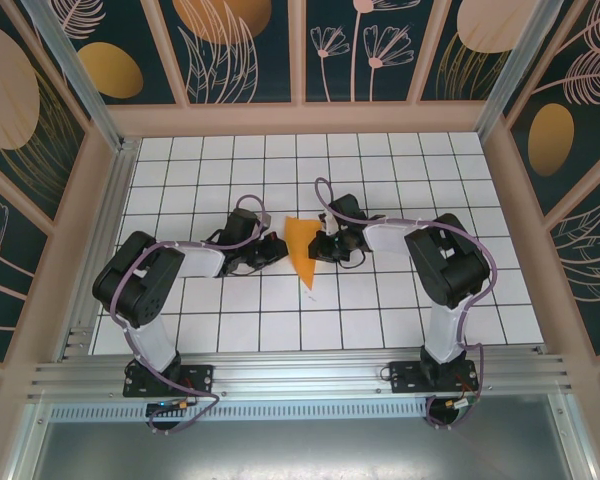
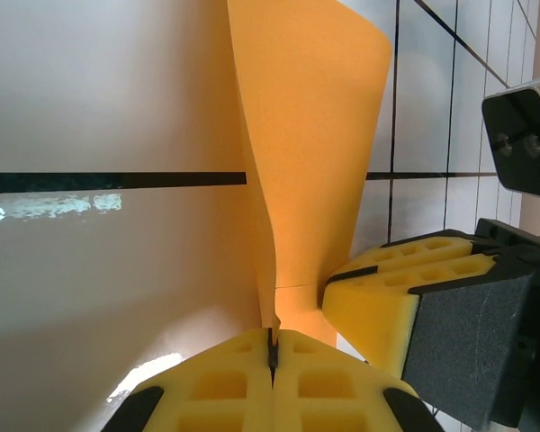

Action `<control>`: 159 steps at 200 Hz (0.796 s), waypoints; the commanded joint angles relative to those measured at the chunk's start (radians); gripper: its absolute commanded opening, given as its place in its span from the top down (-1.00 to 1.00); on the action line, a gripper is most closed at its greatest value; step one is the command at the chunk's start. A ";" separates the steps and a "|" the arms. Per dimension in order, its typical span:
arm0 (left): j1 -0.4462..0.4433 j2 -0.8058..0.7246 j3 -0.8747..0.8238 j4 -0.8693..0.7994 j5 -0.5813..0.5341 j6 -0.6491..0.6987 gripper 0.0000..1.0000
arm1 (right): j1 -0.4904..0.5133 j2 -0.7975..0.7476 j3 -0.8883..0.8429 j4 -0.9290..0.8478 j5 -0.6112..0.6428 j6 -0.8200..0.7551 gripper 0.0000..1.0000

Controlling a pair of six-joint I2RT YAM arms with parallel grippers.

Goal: Fold a paper plane with a square sheet of paper (pick it up from the middle)
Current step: Fold the wing for the fifth time at the center of the table.

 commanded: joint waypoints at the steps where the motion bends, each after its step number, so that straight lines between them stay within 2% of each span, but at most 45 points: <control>1: -0.006 0.005 0.014 0.034 0.032 -0.028 0.81 | -0.005 0.010 -0.002 -0.056 0.032 -0.002 0.72; 18: -0.006 0.000 -0.006 0.104 0.071 -0.059 0.66 | -0.005 0.013 0.003 -0.071 0.041 0.002 0.73; 31: -0.008 0.002 -0.010 0.126 0.087 -0.066 0.62 | -0.005 0.014 0.005 -0.075 0.045 0.004 0.74; 45: -0.007 0.004 -0.009 0.127 0.089 -0.065 0.64 | -0.005 0.017 0.007 -0.079 0.049 0.005 0.75; 56: -0.007 0.007 -0.003 0.120 0.080 -0.063 0.74 | -0.004 0.018 0.009 -0.081 0.049 0.007 0.75; 79: -0.010 0.014 0.022 0.072 0.053 -0.060 0.79 | -0.005 0.020 0.010 -0.093 0.056 0.008 0.76; 104: -0.028 0.024 0.079 -0.060 -0.016 -0.019 0.81 | -0.005 0.026 0.012 -0.099 0.061 0.012 0.77; 140: -0.059 0.021 0.133 -0.134 -0.070 0.019 0.59 | -0.005 0.042 0.016 -0.111 0.070 0.022 0.79; 159: -0.073 0.024 0.158 -0.175 -0.106 0.040 0.58 | -0.004 0.051 0.023 -0.118 0.073 0.026 0.79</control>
